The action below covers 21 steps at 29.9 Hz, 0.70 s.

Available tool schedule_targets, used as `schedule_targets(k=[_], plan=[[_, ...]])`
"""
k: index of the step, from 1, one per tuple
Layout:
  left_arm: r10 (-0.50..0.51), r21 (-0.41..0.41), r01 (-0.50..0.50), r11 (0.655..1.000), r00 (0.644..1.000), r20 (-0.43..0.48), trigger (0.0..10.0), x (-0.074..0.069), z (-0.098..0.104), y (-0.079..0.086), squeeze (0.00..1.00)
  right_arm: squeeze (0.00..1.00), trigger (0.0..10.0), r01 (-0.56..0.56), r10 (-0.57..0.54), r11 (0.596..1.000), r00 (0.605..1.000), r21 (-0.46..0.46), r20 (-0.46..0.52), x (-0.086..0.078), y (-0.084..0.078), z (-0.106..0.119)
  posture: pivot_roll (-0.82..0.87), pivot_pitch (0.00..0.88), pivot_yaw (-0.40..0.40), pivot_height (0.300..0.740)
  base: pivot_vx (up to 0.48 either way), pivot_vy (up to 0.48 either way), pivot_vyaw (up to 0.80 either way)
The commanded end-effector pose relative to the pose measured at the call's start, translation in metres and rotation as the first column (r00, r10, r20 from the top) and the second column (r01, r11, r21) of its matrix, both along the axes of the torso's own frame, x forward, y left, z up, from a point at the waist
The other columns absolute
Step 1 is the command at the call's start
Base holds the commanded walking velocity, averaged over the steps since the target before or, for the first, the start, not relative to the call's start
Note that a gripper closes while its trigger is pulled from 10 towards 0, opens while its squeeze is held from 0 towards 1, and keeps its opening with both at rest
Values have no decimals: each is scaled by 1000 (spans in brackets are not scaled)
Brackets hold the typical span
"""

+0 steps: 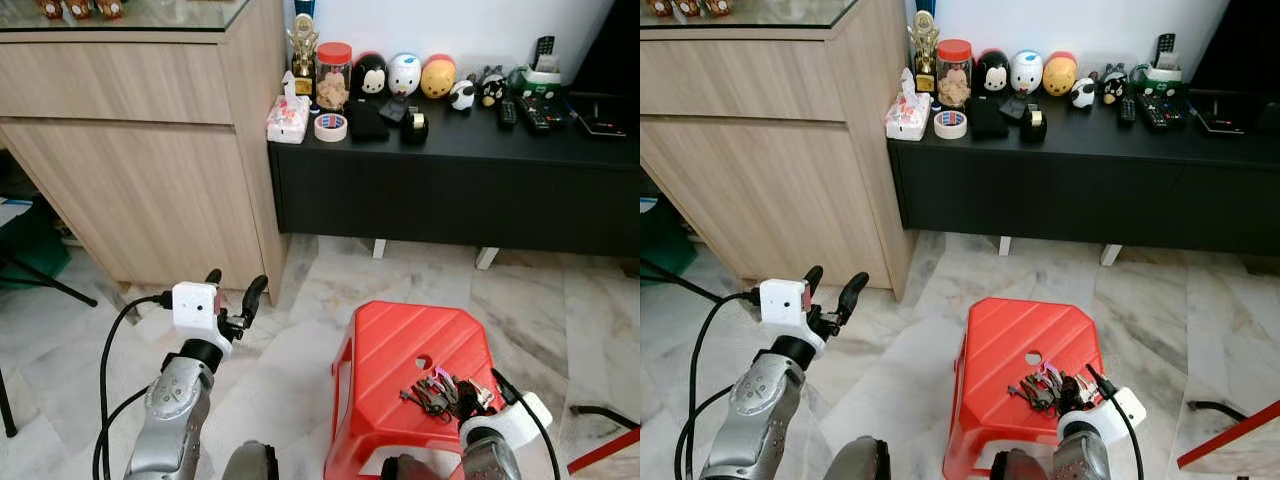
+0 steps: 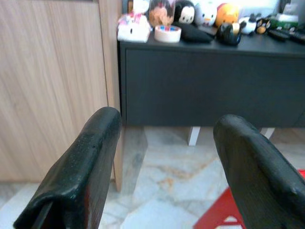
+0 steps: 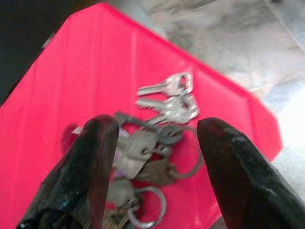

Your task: Hang keys on a hook

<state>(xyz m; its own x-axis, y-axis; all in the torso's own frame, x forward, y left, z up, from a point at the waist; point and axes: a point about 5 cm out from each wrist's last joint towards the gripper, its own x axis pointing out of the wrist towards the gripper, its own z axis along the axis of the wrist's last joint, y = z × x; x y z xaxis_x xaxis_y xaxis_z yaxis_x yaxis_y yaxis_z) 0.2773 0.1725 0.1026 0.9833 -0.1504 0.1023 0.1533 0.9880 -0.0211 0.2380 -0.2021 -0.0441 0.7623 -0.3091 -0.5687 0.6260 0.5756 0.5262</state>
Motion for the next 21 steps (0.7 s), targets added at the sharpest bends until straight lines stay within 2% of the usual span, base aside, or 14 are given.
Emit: schedule_targets(k=[1, 8, 15, 21], plan=[[8, -5, -9, 1000, 1000, -8, 10000, -3, 0, 2, 0, 0, 10000, 41, -41, 999, 999, -3, 6, -3, -7, 0, 93, 144, -45, 647, 0, 0, 0], [16, -2, -16, 1000, 1000, -13, 10000, -4, -1, 5, 0, 0, 10000, 94, -94, 996, 995, 0, 41, -4, -14, 2, 86, 142, -48, 647, 0, 0, 0], [12, 2, -12, 1000, 1000, -18, 10000, -5, -2, 2, 0, 0, 10000, 46, -45, 999, 998, 24, -45, -13, -1, -9, 89, 141, -50, 647, 0, 0, 0], [17, 7, -17, 1000, 1000, -22, 10000, -6, -2, 4, 0, 0, 10000, 41, -39, 999, 997, 32, -59, -16, 1, -12, 94, 143, -51, 647, 0, 0, 0]])
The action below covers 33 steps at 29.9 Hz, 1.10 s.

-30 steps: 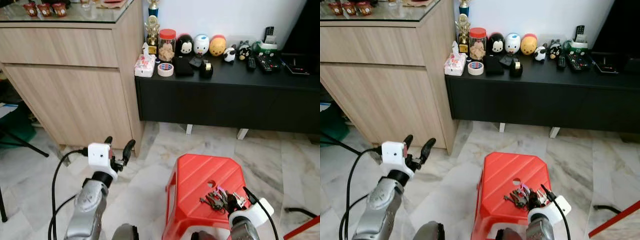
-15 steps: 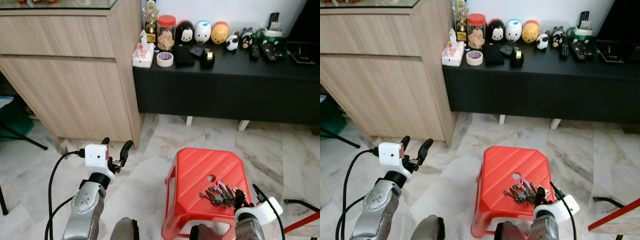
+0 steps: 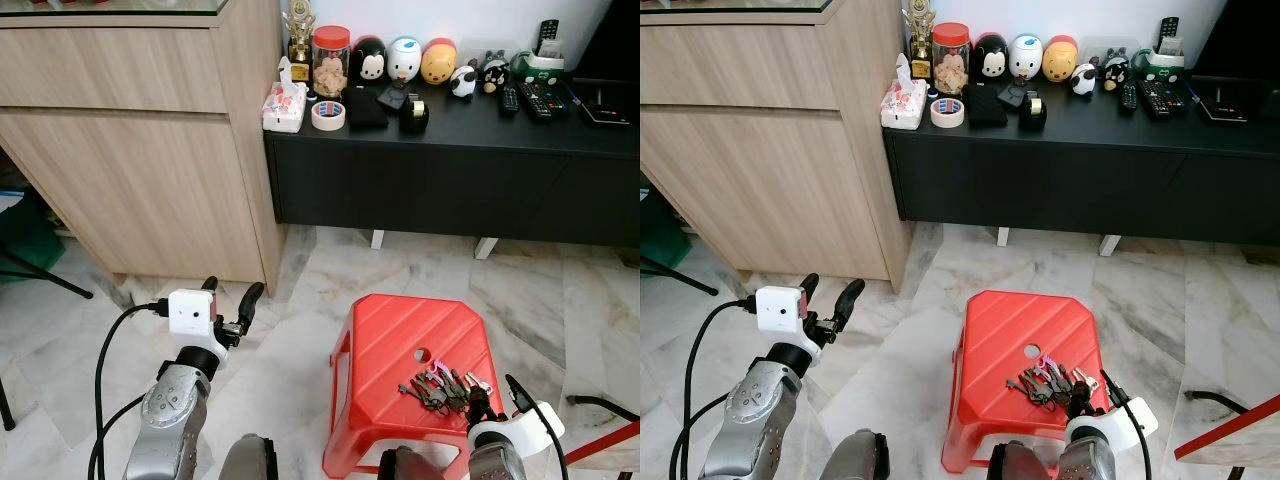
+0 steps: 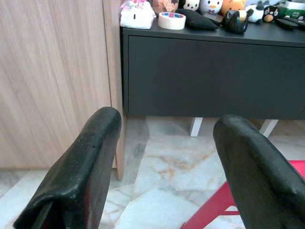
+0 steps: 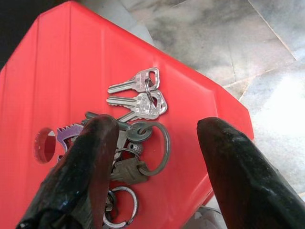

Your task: Hang keys on a hook

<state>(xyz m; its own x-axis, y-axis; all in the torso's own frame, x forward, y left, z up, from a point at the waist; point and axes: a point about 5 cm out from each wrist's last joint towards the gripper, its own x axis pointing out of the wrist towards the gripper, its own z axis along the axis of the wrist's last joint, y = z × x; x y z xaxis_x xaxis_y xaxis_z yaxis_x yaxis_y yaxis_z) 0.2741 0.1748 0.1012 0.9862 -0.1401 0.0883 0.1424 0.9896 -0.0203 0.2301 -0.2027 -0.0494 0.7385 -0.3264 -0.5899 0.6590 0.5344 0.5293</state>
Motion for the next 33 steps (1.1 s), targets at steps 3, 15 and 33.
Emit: schedule_targets(k=[3, 15, 33], plan=[[9, 11, -9, 1000, 1000, -9, 10000, -3, -1, 2, 0, 0, 10000, -11, 11, 1000, 999, 5, -47, -8, 1, -6, 92, 147, -51, 647, 0, 0, 0], [9, 20, -9, 1000, 1000, -7, 10000, -6, 1, 2, 0, 0, 10000, -29, 30, 999, 998, 27, -59, -8, 5, -8, 100, 159, -53, 647, 0, 0, 0], [20, 29, -19, 999, 1000, -21, 10000, -8, 0, 3, 0, 0, 7882, -107, 111, 992, 992, 59, -65, -6, 16, -10, 101, 164, -57, 647, 0, 0, 0]])
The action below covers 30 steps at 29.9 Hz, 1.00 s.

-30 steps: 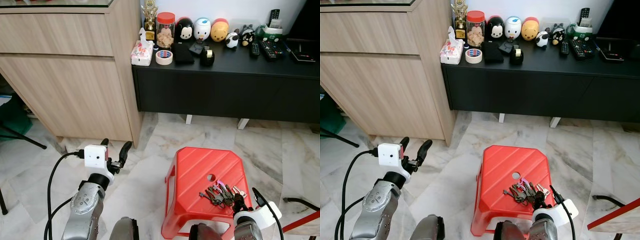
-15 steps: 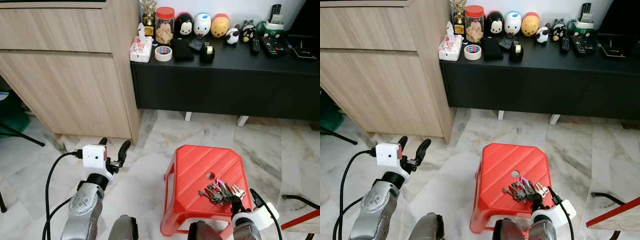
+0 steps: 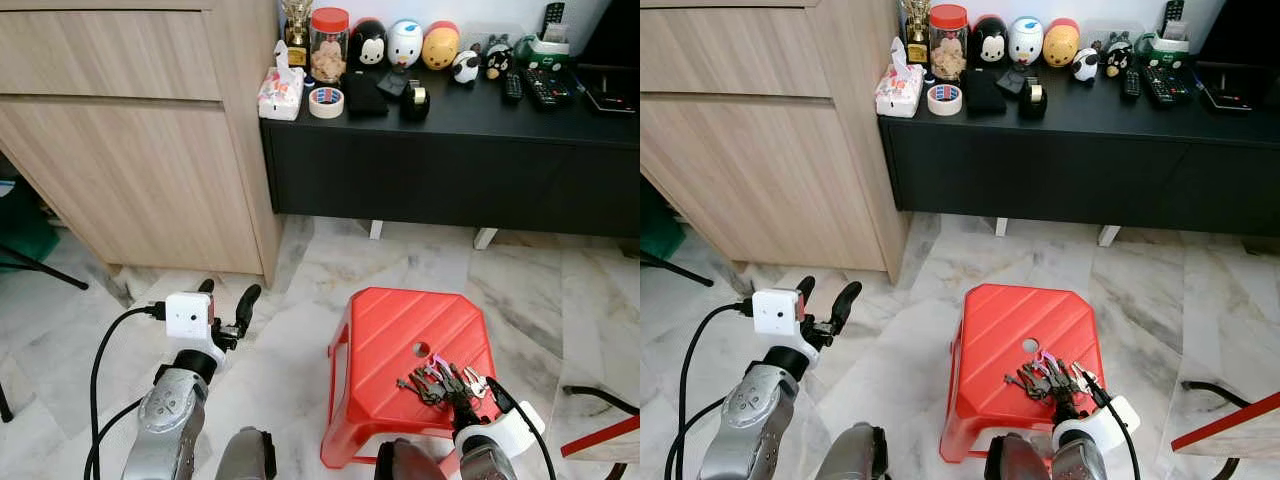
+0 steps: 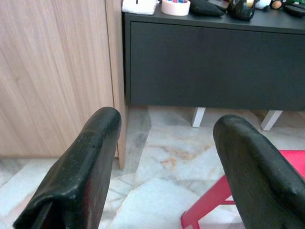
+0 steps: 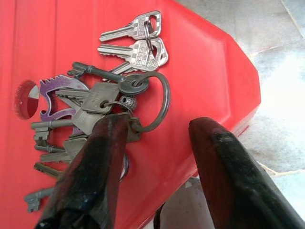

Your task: Hang keys on a hook

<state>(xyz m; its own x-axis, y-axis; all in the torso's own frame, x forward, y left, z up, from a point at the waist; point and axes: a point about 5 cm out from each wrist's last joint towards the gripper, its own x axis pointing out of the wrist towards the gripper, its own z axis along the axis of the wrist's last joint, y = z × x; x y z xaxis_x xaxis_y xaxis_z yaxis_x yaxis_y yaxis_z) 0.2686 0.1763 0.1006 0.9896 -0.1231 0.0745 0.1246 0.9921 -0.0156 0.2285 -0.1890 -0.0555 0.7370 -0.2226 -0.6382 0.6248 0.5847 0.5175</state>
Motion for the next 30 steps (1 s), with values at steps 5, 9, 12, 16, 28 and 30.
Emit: schedule_targets(k=[5, 9, 12, 16, 28, 30], plan=[[0, 23, 0, 1000, 1000, -8, 10000, -2, 0, 1, 0, 0, 10000, 13, -13, 1000, 1000, 7, -19, -4, 0, -3, 100, 162, -56, 647, 0, 0, 0], [0, 25, 0, 1000, 1000, -7, 10000, -2, 0, 0, 0, 0, 10000, 63, -63, 998, 998, -1, -2, -3, -8, -1, 104, 162, -58, 647, 0, 0, 0], [0, 24, 0, 1000, 1000, -9, 10000, -3, 0, 0, 0, 0, 10000, 73, -73, 997, 997, 0, 6, -2, -10, 1, 103, 163, -56, 647, 0, 0, 0], [-1, 25, 1, 1000, 1000, -10, 10000, -4, 0, 0, 0, 0, 10000, 73, -73, 997, 997, -2, 11, -1, -12, 2, 103, 165, -57, 647, 0, 0, 0], [-4, 43, 4, 999, 1000, -16, 10000, -4, -1, 0, 0, 0, 0, 20, -20, 1000, 1000, 10, 21, 3, -1, 3, 103, 165, -56, 647, 0, 0, 0], [-3, 45, 4, 999, 1000, -16, 10000, -4, -1, 0, 0, 0, 0, 9, -9, 1000, 1000, 10, 23, 4, 2, 2, 106, 166, -58, 647, 0, 0, 0]])
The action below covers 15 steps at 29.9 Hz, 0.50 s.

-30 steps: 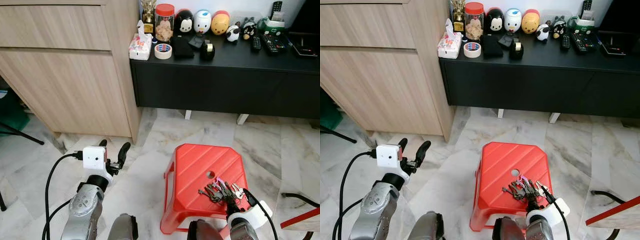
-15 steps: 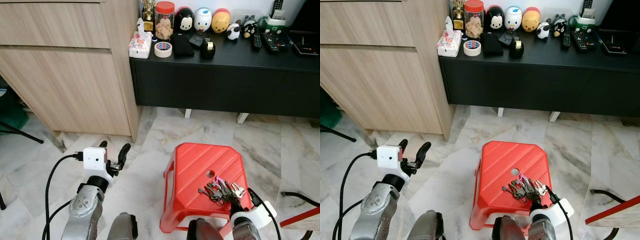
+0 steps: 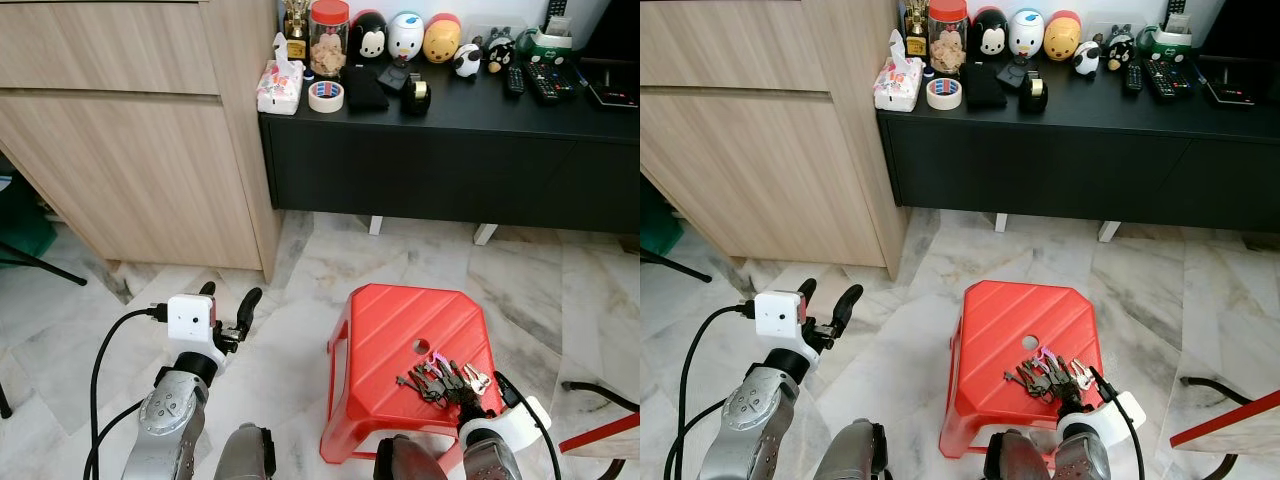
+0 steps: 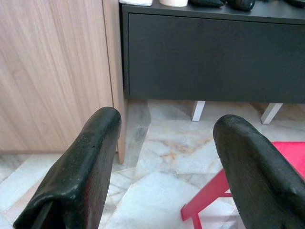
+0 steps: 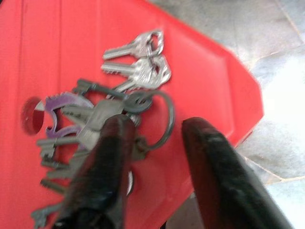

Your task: Hang keys on a hook

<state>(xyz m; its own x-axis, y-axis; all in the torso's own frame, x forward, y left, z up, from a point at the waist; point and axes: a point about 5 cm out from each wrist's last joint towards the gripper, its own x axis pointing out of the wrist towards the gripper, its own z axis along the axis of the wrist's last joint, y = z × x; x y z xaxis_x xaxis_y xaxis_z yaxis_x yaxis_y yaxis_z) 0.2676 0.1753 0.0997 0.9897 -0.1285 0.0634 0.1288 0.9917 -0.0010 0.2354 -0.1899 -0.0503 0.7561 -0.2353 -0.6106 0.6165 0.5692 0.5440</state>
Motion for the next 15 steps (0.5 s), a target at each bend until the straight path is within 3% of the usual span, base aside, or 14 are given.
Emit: schedule_targets(k=[1, 15], plan=[[1, 29, -1, 1000, 1000, -7, 10000, -3, 0, 1, 0, 0, 0, -12, 12, 1000, 1000, 6, -15, -3, 3, -3, 106, 166, -58, 647, 0, 0, 0], [-2, 49, 3, 999, 1000, -9, 10000, -3, -2, -2, 0, 0, 0, -3, 3, 1000, 1000, 4, -19, -5, -1, -4, 105, 157, -60, 647, 0, 0, 0]])
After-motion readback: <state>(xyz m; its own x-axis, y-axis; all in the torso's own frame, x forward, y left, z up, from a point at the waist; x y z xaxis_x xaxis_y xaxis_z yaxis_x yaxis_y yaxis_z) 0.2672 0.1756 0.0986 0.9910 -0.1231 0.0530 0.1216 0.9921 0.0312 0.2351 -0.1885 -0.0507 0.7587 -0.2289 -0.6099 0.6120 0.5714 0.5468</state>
